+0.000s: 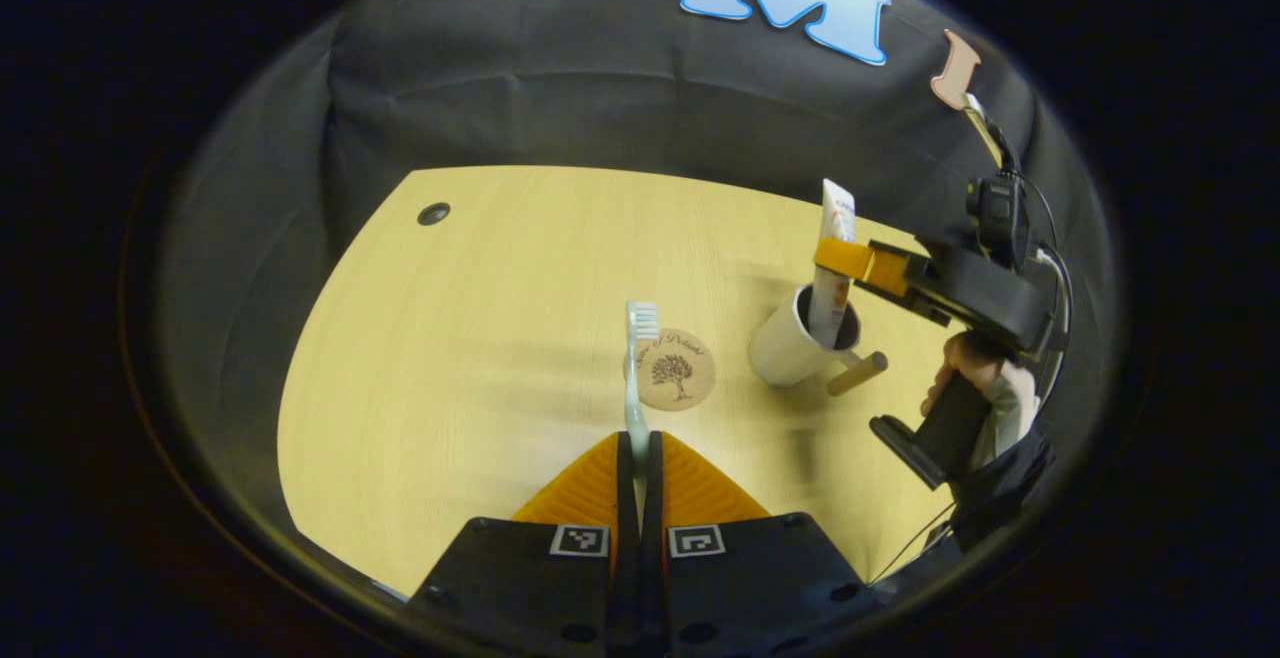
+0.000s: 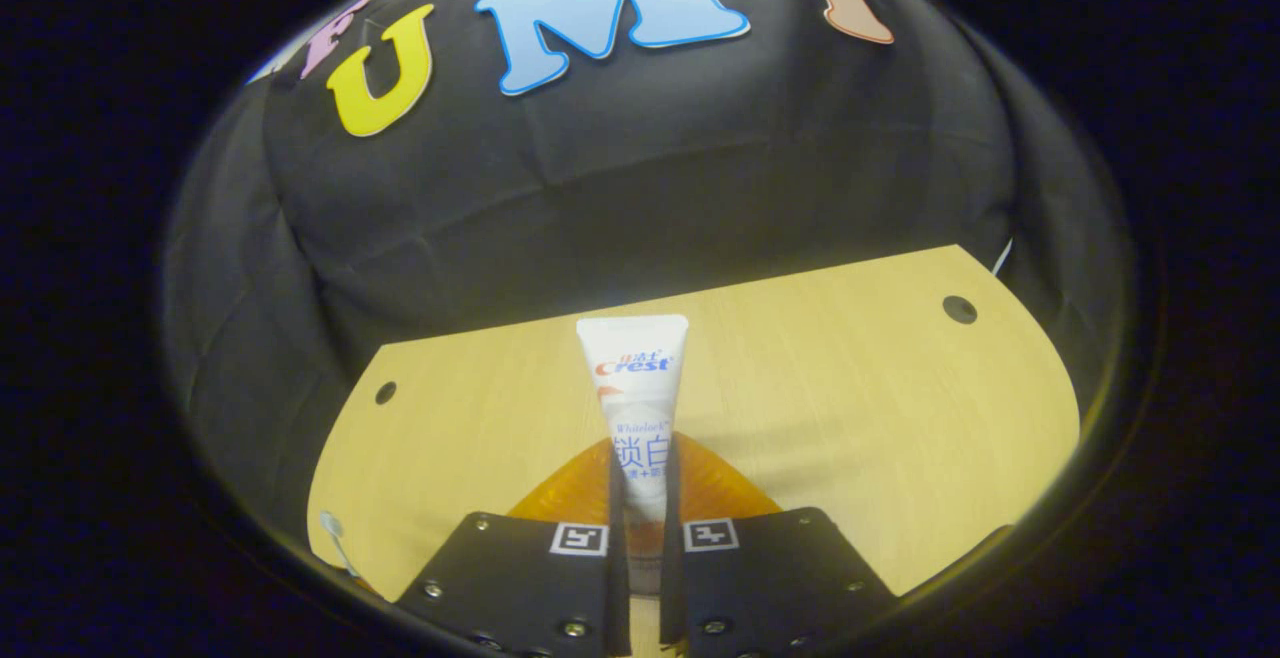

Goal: Put the toothbrush and toothpaste on the desktop into the cup, then pick up the cup and place it on the coaster on the desktop.

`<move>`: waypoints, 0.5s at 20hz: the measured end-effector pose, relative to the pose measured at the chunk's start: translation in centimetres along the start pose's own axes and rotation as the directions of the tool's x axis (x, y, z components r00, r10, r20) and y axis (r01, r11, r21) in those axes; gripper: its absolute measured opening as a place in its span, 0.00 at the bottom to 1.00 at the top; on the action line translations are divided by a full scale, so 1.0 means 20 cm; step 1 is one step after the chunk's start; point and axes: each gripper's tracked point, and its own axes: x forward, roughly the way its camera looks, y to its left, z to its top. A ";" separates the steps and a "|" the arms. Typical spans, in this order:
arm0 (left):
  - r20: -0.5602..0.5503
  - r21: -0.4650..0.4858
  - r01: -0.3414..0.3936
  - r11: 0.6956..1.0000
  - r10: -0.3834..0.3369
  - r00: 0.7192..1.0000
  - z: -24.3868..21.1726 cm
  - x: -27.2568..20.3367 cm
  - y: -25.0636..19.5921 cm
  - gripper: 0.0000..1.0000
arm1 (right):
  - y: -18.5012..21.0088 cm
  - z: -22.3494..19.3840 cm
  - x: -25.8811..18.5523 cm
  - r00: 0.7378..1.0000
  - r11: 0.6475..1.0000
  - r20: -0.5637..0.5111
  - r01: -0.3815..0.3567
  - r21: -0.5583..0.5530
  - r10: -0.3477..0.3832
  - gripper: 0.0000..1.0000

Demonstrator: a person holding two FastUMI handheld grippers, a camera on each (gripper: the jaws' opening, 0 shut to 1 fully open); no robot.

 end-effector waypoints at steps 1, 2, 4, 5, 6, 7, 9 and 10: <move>-0.001 -0.001 0.000 1.000 0.000 1.000 0.01 0.00 0.00 0.07 | -0.01 0.00 -0.01 1.000 1.000 0.003 0.009 -0.005 -0.009 0.13; 0.001 -0.003 0.000 1.000 0.000 1.000 0.02 0.00 0.00 0.07 | -0.01 -0.01 -0.02 1.000 1.000 0.007 0.015 -0.007 -0.015 0.13; 0.007 -0.006 0.004 1.000 -0.004 1.000 0.04 0.00 -0.01 0.06 | -0.01 -0.04 -0.04 1.000 1.000 0.004 0.017 -0.009 -0.017 0.18; 0.012 -0.006 0.007 1.000 -0.007 1.000 0.06 0.00 -0.02 0.07 | -0.02 -0.06 -0.07 1.000 1.000 -0.003 0.020 -0.012 -0.020 0.19; 0.017 -0.006 0.010 1.000 -0.010 1.000 0.09 0.01 -0.03 0.08 | -0.02 -0.09 -0.08 1.000 1.000 -0.006 0.020 -0.014 -0.020 0.20; 0.022 -0.005 0.015 1.000 -0.015 1.000 0.12 0.01 -0.04 0.08 | -0.03 -0.12 -0.09 1.000 1.000 -0.017 0.018 -0.017 -0.018 0.22; 0.027 -0.006 0.019 1.000 -0.019 0.999 0.17 0.01 -0.06 0.08 | -0.03 -0.16 -0.11 0.999 1.000 -0.035 0.015 -0.018 -0.016 0.23; 0.031 -0.009 0.021 1.000 -0.021 0.999 0.19 0.01 -0.08 0.06 | -0.01 -0.18 -0.13 0.999 1.000 -0.051 -0.003 -0.012 0.003 0.30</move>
